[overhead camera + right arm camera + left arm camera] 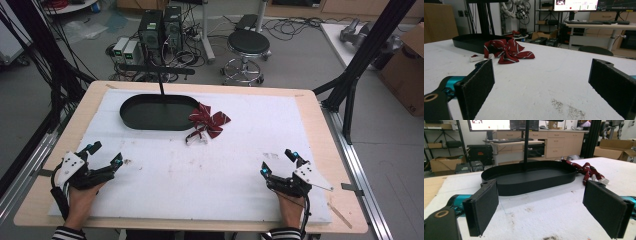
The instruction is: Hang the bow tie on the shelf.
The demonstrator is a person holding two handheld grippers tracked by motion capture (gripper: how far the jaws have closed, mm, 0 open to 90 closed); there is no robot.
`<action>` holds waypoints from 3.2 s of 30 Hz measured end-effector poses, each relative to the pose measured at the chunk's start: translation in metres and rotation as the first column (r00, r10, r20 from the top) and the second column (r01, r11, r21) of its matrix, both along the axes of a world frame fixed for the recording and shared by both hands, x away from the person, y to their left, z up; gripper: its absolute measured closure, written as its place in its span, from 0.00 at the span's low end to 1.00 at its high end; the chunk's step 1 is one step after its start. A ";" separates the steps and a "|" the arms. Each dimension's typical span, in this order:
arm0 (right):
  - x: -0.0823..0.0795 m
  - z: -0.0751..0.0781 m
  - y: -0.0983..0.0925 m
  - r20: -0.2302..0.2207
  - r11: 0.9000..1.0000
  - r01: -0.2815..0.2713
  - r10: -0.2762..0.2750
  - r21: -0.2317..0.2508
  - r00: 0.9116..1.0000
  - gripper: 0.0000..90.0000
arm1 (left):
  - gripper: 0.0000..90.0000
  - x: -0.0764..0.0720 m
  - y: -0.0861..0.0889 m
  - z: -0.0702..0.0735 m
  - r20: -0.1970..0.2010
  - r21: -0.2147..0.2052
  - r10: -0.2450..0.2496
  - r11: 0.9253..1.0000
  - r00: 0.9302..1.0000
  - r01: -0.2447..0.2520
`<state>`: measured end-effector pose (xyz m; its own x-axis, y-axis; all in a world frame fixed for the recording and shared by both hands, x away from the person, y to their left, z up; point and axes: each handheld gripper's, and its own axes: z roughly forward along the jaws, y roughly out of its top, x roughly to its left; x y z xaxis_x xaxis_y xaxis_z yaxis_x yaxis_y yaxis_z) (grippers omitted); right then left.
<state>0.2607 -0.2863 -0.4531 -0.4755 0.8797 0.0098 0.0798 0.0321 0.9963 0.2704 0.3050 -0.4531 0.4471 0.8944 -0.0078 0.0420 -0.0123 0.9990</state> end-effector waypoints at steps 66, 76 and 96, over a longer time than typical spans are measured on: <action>0.101 0.092 0.119 -0.294 0.926 -0.304 0.233 -0.224 0.927 0.06 | 0.15 0.003 0.000 0.001 -0.035 0.003 -0.008 1.000 0.999 0.008; 0.128 0.090 0.149 -0.367 0.885 -0.357 0.239 -0.297 0.899 0.06 | 0.15 0.004 0.000 0.001 -0.037 0.003 -0.009 1.000 0.999 0.009; 0.164 0.076 0.185 -0.484 0.858 -0.419 0.244 -0.296 0.841 0.13 | 0.15 0.004 0.001 0.001 -0.039 -0.003 -0.013 1.000 0.999 0.013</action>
<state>0.4248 -0.1017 -0.3773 -0.7650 0.6437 -0.0221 0.3957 0.4968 0.7724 0.2742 0.3061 -0.4520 0.4581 0.8885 -0.0277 0.0806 -0.0106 0.9967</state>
